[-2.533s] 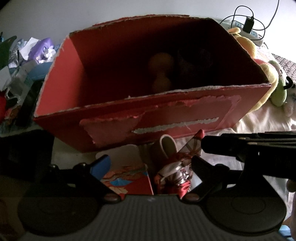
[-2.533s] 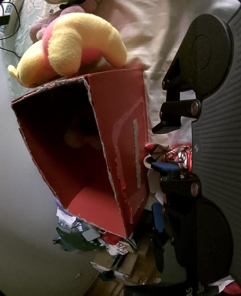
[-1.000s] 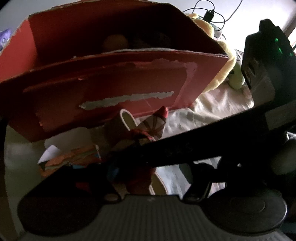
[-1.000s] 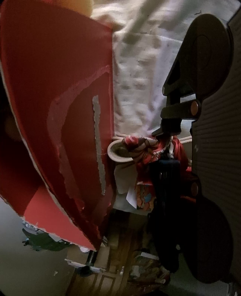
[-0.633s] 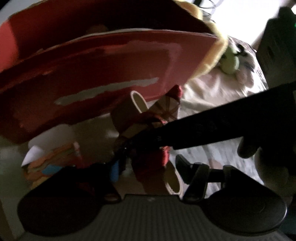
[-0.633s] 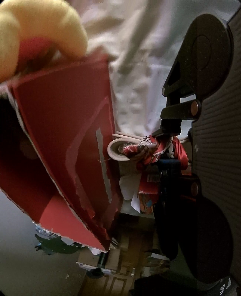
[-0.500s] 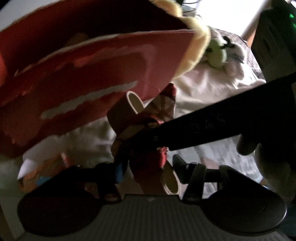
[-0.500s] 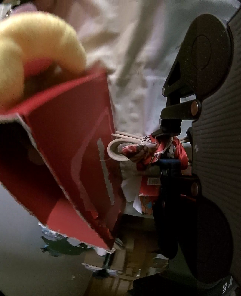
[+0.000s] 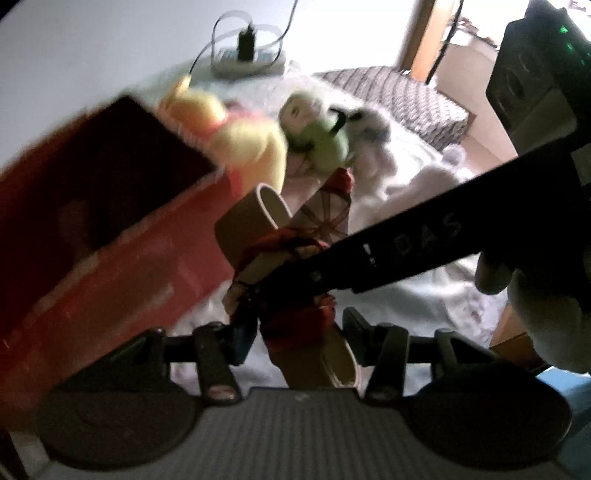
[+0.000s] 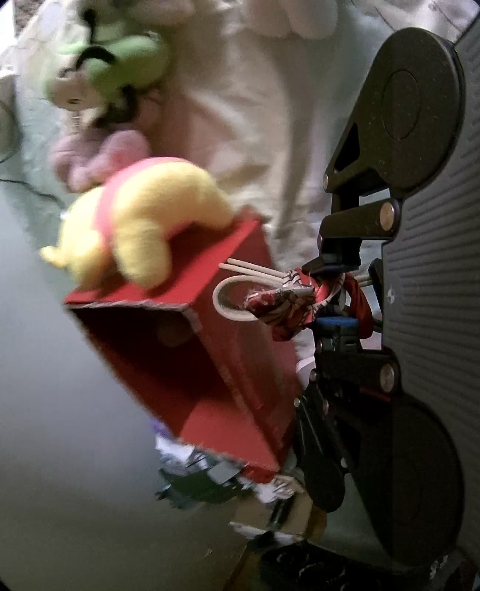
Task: Organize objects
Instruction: 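Lift the figure toy up over the red box rim with the right tool, then lower the figure toy into the red box with the right tool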
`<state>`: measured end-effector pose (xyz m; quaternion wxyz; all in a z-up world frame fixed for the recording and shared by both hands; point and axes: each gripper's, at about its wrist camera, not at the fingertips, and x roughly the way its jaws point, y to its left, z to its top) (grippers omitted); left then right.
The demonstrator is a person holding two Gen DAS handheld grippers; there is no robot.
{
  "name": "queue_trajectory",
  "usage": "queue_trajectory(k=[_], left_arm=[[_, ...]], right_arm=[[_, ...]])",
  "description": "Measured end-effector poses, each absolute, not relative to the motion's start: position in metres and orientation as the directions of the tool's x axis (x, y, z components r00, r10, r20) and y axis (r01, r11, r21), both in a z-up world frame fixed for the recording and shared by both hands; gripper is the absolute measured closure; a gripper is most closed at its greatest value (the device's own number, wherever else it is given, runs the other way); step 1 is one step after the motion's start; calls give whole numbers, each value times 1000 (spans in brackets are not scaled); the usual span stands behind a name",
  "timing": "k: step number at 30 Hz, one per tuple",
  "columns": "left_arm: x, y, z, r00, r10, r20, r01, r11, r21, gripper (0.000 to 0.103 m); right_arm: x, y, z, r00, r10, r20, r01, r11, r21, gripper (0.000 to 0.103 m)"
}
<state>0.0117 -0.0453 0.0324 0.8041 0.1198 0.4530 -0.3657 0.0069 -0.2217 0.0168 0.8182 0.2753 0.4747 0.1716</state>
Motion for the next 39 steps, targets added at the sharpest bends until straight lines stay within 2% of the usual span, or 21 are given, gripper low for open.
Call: queue_trajectory(k=[3, 7, 13, 27, 32, 39], left_arm=[[14, -47, 53, 336, -518, -787, 723, 677, -137, 48], [21, -46, 80, 381, -547, -745, 734, 669, -116, 53], [17, -40, 92, 389, -579, -716, 734, 665, -138, 53], [50, 4, 143, 593, -522, -613, 620, 782, -67, 51], [83, 30, 137, 606, -481, -633, 546, 831, -109, 47], [124, 62, 94, 563, -426, -708, 438, 880, -182, 45]], right_arm=[[9, -224, 38, 517, 531, -671, -46, 800, 598, 79], [16, -218, 54, 507, 528, -681, -84, 817, 571, 77], [18, -222, 65, 498, 544, -675, -93, 808, 582, 78], [71, -187, 118, 551, 636, -540, -267, 748, 608, 78], [106, -159, 113, 526, 651, -547, -305, 745, 593, 78], [150, -121, 79, 409, 666, -624, -291, 743, 603, 78]])
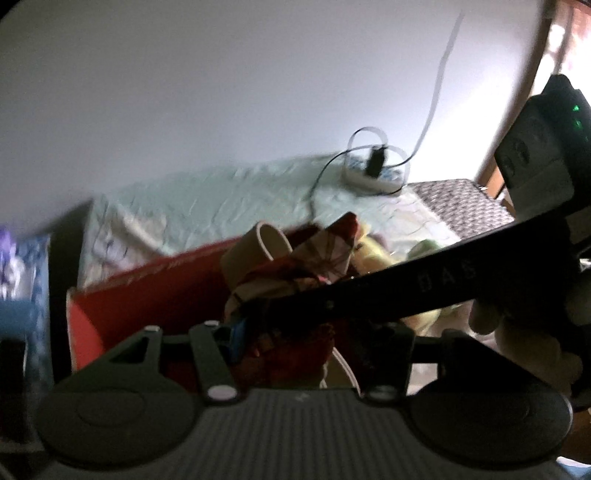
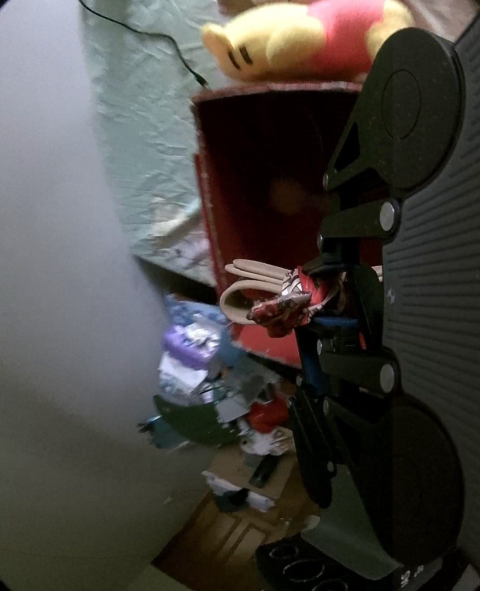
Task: Organize objects
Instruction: 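Lower the figure toy into the red box with the right tool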
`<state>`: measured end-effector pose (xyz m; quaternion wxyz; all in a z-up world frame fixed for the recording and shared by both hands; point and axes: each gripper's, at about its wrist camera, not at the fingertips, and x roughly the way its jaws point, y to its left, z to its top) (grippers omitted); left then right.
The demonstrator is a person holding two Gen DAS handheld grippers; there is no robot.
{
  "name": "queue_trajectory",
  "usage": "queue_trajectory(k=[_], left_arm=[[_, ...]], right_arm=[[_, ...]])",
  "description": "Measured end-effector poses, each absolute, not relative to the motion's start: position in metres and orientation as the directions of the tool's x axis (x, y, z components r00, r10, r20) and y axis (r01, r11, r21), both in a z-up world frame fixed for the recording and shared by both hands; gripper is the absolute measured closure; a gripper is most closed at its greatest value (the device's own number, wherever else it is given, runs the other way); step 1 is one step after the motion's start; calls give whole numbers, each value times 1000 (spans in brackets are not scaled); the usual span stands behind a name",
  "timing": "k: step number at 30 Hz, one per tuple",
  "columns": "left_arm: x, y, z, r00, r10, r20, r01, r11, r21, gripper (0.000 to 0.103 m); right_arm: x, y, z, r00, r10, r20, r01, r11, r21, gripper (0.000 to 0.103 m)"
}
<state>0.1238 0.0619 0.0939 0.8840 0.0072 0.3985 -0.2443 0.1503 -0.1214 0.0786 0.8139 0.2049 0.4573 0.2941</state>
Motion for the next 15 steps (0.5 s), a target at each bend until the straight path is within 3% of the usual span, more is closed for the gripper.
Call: queue_trajectory(k=[10, 15], left_arm=[[169, 78, 23, 472, -282, -835, 331, 935, -129, 49], [181, 83, 3, 419, -233, -878, 301, 947, -108, 42]], right_arm=[[191, -78, 23, 282, 623, -730, -290, 781, 554, 78], [205, -66, 5, 229, 589, -775, -296, 800, 521, 78]])
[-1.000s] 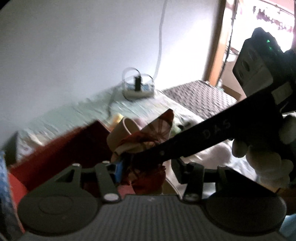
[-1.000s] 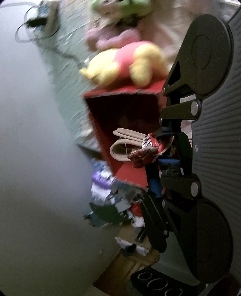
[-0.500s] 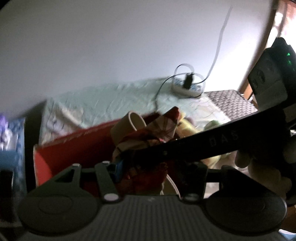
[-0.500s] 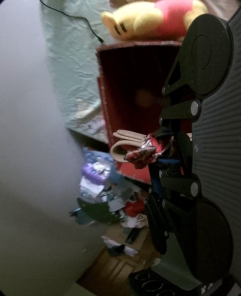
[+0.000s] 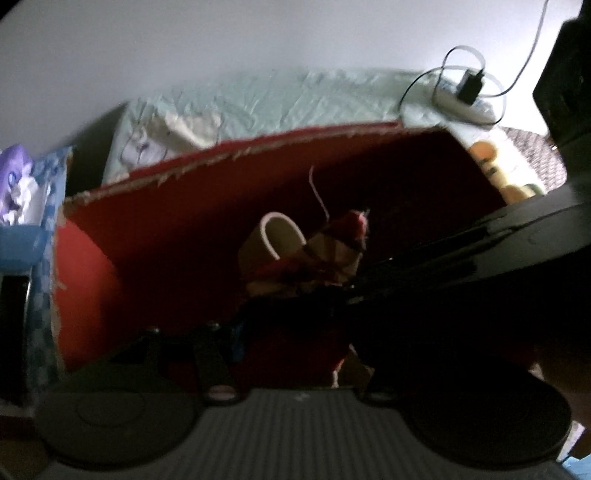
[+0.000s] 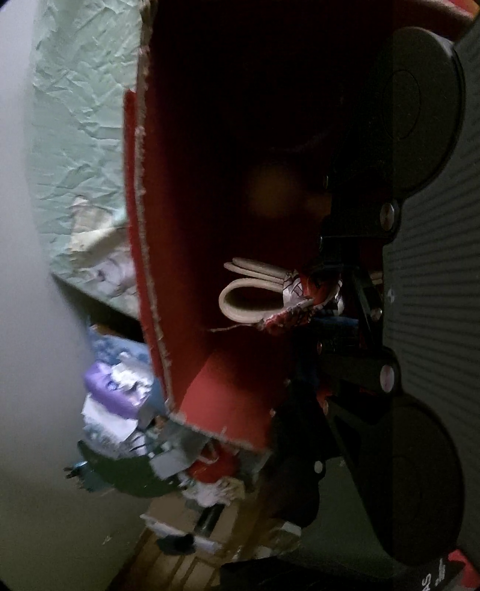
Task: Organize objects
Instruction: 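Lower the figure toy into the red box with the right tool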
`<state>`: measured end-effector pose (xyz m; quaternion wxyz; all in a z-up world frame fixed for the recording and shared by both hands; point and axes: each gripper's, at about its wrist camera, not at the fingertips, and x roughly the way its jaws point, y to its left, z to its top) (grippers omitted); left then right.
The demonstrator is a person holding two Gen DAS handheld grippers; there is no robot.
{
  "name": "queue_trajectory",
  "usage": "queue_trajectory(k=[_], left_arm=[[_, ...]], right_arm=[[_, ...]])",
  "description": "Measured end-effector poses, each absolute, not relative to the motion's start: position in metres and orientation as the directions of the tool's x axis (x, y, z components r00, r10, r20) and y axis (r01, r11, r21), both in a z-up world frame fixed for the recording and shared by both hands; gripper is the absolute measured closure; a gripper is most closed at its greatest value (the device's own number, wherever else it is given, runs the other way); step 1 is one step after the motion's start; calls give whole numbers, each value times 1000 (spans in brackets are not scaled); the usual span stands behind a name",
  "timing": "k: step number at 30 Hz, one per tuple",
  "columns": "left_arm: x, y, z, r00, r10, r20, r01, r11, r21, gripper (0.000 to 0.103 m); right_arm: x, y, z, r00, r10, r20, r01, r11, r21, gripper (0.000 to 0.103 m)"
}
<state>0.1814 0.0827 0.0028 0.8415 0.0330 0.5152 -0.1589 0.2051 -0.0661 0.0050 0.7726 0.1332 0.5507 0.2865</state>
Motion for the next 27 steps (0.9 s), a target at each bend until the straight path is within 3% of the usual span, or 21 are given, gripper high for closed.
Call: queue_trajectory(k=[9, 19, 27], left_arm=[[192, 70, -9, 373, -120, -920, 309, 951, 2, 34], [198, 70, -16, 342, -74, -937, 273, 962, 24, 29], [195, 71, -13, 356, -65, -932, 235, 972, 22, 23]], right_arm=[[212, -65, -11, 194, 550, -812, -245, 829, 503, 78], [213, -68, -13, 224, 503, -835, -211, 861, 462, 73], [217, -93, -14, 271, 590, -760, -108, 804, 585, 74]])
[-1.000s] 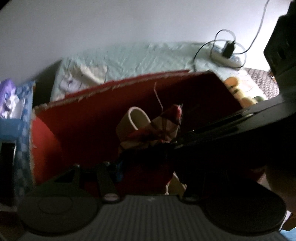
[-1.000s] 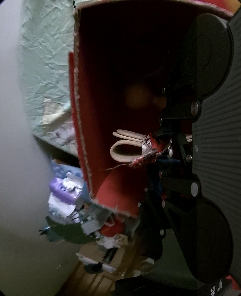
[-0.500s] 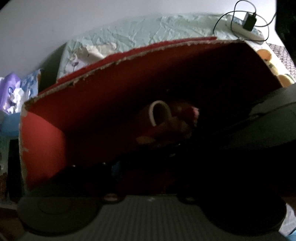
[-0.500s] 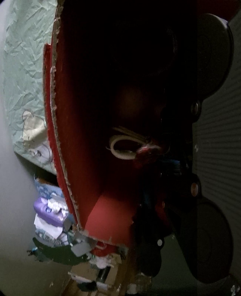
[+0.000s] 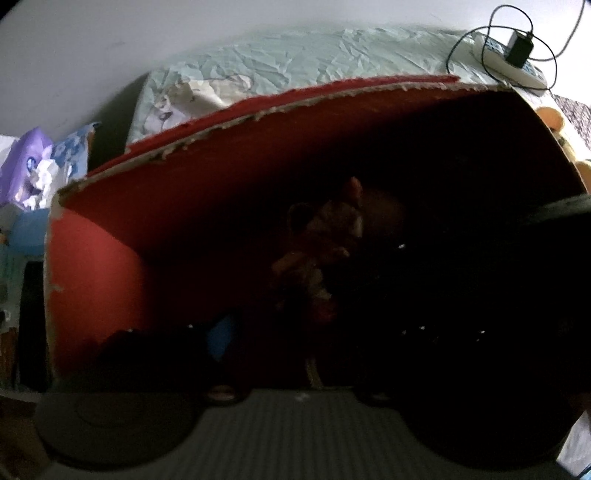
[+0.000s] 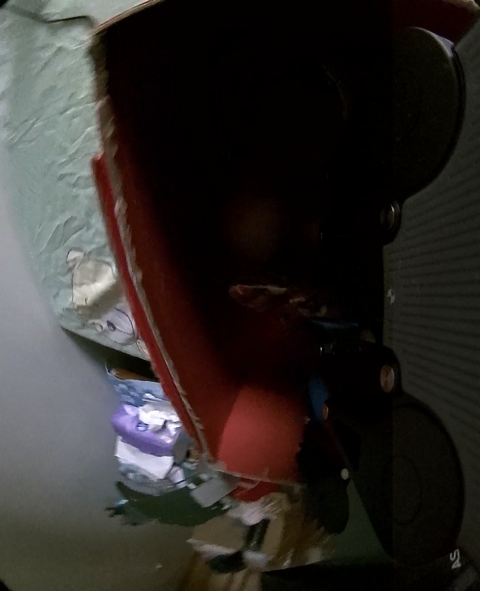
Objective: Organize objects
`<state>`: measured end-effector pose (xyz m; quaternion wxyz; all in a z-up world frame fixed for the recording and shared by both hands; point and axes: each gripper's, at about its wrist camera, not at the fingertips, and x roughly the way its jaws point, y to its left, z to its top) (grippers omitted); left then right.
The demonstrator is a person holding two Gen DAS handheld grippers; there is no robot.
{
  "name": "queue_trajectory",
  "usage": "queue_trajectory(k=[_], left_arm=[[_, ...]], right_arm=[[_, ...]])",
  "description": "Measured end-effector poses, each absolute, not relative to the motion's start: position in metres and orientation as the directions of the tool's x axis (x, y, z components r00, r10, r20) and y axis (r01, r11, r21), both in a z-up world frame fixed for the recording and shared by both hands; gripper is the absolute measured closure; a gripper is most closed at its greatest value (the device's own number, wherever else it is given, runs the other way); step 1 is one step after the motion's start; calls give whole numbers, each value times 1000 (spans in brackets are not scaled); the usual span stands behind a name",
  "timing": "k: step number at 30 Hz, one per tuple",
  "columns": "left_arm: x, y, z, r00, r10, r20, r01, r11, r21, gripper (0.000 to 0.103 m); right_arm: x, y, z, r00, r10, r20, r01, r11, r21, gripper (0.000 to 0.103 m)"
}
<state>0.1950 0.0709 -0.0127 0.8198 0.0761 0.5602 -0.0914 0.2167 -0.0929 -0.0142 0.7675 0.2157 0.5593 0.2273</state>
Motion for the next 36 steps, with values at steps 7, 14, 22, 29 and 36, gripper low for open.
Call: queue_trajectory(k=[7, 14, 22, 29, 36], left_arm=[[197, 71, -15, 360, -57, -931, 244, 969, 35, 24], [195, 69, -17, 370, -32, -929, 250, 966, 66, 33], [192, 68, -16, 413, 16, -911, 223, 968, 118, 32], [188, 68, -14, 424, 37, -905, 214, 967, 140, 31], [187, 70, -12, 427, 57, -903, 201, 967, 156, 30]], right_arm=[[213, -86, -11, 274, 590, -759, -129, 805, 579, 79], [209, -81, -13, 279, 545, -791, -155, 838, 523, 79], [208, -87, -16, 293, 532, -794, -123, 845, 521, 78], [206, -85, -15, 298, 511, -806, -125, 858, 498, 78], [206, -86, -16, 302, 503, -810, -119, 863, 491, 78]])
